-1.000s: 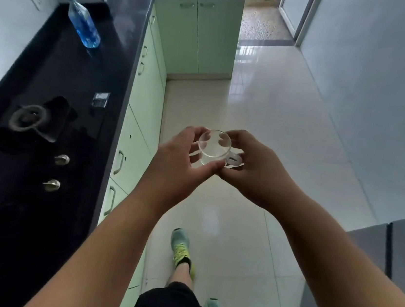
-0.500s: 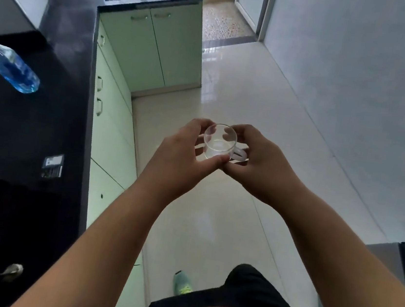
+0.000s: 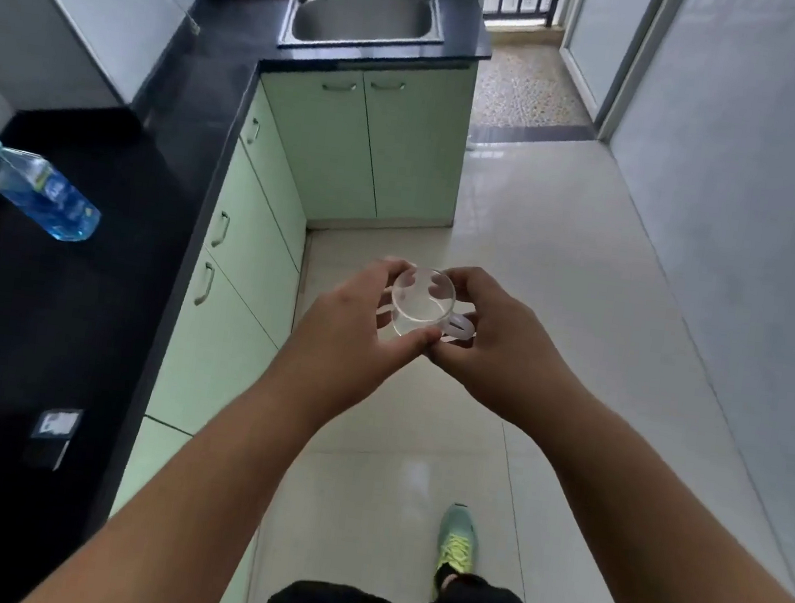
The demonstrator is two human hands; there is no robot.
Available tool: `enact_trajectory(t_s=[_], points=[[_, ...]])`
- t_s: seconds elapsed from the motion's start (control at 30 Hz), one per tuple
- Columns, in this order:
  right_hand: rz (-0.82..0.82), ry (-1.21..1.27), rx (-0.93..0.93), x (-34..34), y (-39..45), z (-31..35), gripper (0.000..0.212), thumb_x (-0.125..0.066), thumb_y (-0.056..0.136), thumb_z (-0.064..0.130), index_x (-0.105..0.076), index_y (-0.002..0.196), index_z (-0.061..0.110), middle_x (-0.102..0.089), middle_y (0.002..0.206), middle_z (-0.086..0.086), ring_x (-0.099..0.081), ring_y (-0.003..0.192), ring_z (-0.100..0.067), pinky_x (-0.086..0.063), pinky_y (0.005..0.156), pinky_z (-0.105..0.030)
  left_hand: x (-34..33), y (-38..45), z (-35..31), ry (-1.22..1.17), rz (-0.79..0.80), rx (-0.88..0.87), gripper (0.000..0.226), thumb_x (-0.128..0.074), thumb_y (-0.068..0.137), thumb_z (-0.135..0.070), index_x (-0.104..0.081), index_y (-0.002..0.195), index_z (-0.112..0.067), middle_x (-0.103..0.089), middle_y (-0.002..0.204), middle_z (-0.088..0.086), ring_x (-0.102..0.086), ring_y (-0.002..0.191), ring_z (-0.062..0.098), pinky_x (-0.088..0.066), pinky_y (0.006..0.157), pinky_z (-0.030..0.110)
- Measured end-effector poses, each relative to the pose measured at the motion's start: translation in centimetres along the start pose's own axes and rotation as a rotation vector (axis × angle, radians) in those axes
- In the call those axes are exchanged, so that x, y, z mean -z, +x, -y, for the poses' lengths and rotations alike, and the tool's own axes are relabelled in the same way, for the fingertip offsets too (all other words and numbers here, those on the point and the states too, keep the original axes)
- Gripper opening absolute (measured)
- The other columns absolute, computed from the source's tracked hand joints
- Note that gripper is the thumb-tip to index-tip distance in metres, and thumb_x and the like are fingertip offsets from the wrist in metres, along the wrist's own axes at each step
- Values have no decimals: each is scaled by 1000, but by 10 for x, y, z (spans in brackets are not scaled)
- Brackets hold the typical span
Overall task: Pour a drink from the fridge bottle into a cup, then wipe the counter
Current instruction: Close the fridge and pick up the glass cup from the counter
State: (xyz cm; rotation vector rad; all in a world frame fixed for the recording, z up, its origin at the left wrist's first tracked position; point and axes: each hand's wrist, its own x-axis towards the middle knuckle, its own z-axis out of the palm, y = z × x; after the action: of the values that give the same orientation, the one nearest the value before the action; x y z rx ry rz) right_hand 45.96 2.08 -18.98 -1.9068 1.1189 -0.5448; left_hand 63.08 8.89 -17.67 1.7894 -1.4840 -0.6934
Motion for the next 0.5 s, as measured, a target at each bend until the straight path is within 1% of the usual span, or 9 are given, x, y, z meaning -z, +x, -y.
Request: enact_trajectory(t_s=[0.07, 0.13, 0.27, 0.33, 0.43, 0.5], points=[[55, -12, 31, 13, 38, 5, 49, -78, 86, 25, -57, 130, 32, -68, 123, 18, -70, 94, -3, -60, 86, -30, 3, 28, -2, -23, -55, 37, 62, -84, 86, -40, -55, 139, -29, -66, 133, -14, -65, 117, -2, -53, 103, 18], [104, -32, 70, 22, 75, 11, 50, -78, 86, 24, -57, 131, 30, -67, 126, 16, -70, 97, -5, -59, 87, -30, 9, 53, 0, -42, -116, 65, 62, -84, 86, -39, -54, 140, -29, -65, 135, -13, -65, 118, -1, -53, 103, 18], [201, -68, 116, 20, 141, 22, 52, -79, 87, 22, -57, 133, 26, -68, 125, 13, -69, 98, -8, -58, 86, -26, 26, 96, 16, -67, -208, 125, 65, -84, 86, -40, -53, 142, -27, -65, 135, -10, -65, 120, 3, -55, 104, 23], [231, -83, 127, 12, 175, 23, 51, -79, 86, 21, -57, 133, 26, -69, 123, 12, -70, 98, -9, -59, 87, -29, 34, 119, 30, -71, -228, 146, 66, -84, 86, -40, -53, 143, -26, -65, 135, -9, -64, 120, 2, -55, 104, 23], [274, -120, 148, -6, 228, 26, 51, -79, 86, 21, -58, 132, 25, -70, 122, 11, -70, 98, -12, -59, 88, -36, 47, 155, 58, -82, -253, 178, 66, -84, 86, -40, -52, 143, -26, -65, 135, -9, -64, 119, 0, -54, 102, 18], [310, -167, 157, -20, 263, 30, 52, -79, 86, 21, -57, 133, 24, -70, 122, 10, -70, 98, -15, -59, 89, -38, 58, 179, 79, -96, -261, 200, 67, -83, 86, -42, -52, 143, -25, -64, 136, -8, -64, 120, 1, -54, 102, 17]])
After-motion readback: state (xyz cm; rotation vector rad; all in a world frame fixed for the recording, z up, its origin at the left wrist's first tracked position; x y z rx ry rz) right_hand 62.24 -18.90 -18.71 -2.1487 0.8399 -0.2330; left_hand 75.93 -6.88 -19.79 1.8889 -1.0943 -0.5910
